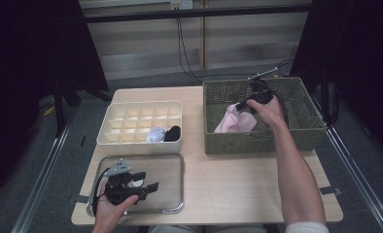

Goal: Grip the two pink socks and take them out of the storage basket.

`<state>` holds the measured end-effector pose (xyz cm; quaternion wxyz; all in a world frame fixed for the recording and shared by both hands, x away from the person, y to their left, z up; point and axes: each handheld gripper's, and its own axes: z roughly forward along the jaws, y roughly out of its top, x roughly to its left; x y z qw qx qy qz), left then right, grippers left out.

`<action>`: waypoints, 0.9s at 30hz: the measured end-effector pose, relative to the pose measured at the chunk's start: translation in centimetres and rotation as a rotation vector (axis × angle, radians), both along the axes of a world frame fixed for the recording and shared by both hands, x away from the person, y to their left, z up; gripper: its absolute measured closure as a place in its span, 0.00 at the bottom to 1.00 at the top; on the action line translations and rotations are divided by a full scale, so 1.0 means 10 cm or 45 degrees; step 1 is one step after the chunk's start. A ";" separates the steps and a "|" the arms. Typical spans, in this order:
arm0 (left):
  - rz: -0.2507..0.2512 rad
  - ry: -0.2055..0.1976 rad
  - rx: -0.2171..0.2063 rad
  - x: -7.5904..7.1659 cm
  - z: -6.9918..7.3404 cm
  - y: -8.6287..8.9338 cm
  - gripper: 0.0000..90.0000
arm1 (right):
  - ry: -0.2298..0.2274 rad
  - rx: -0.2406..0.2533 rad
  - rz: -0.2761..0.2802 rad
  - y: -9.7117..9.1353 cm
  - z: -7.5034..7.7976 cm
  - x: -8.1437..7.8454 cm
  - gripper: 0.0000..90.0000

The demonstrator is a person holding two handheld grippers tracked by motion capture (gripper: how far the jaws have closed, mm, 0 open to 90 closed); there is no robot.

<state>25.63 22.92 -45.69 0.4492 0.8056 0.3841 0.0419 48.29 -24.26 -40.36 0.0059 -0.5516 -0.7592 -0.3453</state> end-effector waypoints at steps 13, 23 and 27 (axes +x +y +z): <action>0.005 0.007 0.007 0.02 -0.02 -0.03 0.32 | -0.077 0.078 0.022 -0.03 0.19 -0.09 1.00; 0.007 0.001 0.013 0.04 -0.03 -0.09 0.32 | -0.162 0.110 0.018 -0.08 0.37 -0.20 1.00; 0.008 -0.008 0.001 0.06 -0.02 -0.12 0.32 | -0.187 0.139 0.011 -0.09 0.42 -0.23 1.00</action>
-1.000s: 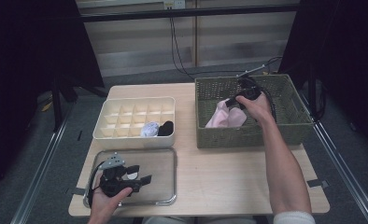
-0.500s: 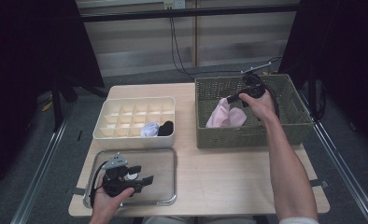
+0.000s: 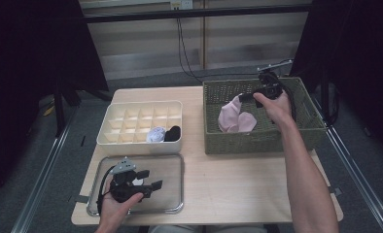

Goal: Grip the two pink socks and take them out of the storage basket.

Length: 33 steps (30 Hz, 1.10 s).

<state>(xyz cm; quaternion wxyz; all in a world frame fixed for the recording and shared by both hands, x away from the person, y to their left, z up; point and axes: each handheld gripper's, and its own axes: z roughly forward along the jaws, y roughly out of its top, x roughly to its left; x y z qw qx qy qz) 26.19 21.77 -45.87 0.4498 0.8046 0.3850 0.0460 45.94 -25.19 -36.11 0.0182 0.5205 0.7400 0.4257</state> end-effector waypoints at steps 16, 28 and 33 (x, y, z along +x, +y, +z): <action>-0.005 0.004 0.003 0.04 -0.01 -0.04 0.32 | -0.076 0.002 0.007 0.01 0.21 -0.10 1.00; 0.004 -0.005 -0.030 0.11 0.02 -0.10 0.32 | -0.137 0.017 0.029 0.03 0.40 -0.17 1.00; 0.009 -0.020 -0.017 0.16 0.08 -0.16 0.35 | -0.171 0.025 0.042 0.05 0.50 -0.21 1.00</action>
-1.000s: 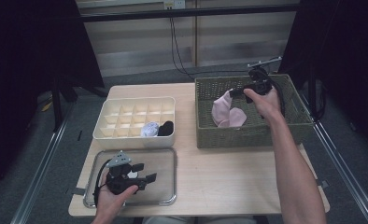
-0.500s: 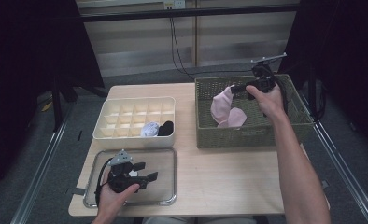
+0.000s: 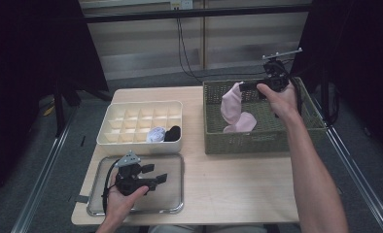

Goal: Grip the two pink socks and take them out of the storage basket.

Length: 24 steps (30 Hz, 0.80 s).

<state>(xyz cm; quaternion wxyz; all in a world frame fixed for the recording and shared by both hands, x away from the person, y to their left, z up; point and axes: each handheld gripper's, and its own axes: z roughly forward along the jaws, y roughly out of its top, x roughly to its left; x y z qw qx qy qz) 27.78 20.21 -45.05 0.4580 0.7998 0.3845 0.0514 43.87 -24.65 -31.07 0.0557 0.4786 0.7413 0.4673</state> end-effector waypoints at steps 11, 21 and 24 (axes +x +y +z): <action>-0.034 -0.030 -0.004 0.11 0.13 -0.16 0.36 | -0.036 -0.004 -0.003 0.00 0.16 -0.08 1.00; -0.060 -0.036 -0.024 0.12 0.10 -0.23 0.34 | -0.087 0.055 0.032 -0.01 0.24 -0.19 1.00; -0.061 -0.037 -0.037 0.12 0.11 -0.23 0.34 | -0.123 0.066 0.051 0.04 0.29 -0.23 1.00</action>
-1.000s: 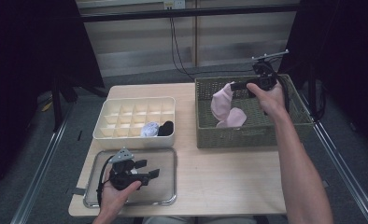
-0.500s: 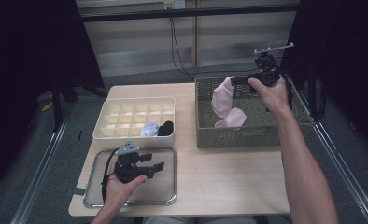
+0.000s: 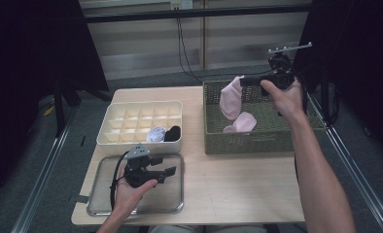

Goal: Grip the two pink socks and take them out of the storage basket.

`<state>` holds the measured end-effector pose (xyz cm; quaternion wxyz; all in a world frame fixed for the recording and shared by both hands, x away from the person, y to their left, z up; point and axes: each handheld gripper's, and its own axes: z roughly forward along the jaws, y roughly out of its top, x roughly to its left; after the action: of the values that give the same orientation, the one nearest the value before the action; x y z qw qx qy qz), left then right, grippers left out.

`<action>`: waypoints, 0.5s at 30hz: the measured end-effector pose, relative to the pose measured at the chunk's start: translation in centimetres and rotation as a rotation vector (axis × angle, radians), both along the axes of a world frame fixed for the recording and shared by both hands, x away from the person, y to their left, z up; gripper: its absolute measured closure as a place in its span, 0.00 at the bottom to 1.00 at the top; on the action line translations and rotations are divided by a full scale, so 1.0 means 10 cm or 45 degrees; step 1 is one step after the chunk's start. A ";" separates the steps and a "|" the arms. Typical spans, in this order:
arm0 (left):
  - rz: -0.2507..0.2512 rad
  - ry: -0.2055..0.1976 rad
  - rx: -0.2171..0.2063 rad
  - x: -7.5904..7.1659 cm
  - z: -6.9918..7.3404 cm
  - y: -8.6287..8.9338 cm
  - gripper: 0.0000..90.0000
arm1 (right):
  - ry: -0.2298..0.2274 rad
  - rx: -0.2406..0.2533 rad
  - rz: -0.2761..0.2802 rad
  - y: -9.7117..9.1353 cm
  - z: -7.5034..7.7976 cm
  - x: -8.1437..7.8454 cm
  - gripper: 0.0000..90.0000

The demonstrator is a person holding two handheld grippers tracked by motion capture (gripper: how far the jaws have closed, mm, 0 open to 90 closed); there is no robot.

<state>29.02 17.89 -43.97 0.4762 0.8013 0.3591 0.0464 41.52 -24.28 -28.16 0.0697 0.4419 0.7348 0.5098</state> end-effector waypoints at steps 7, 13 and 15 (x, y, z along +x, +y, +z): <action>0.010 0.000 0.003 0.02 -0.02 0.02 0.34 | -0.030 0.037 0.050 0.04 0.09 -0.09 1.00; 0.031 -0.008 0.009 0.04 -0.01 0.05 0.34 | -0.059 0.061 0.071 0.07 0.18 -0.19 1.00; 0.040 -0.013 -0.006 0.05 0.00 0.05 0.33 | -0.060 0.044 0.066 0.08 0.22 -0.25 1.00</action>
<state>29.52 18.35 -43.96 0.4792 0.7942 0.3693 0.0573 39.01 -23.47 -26.00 0.0660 0.4118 0.7353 0.5342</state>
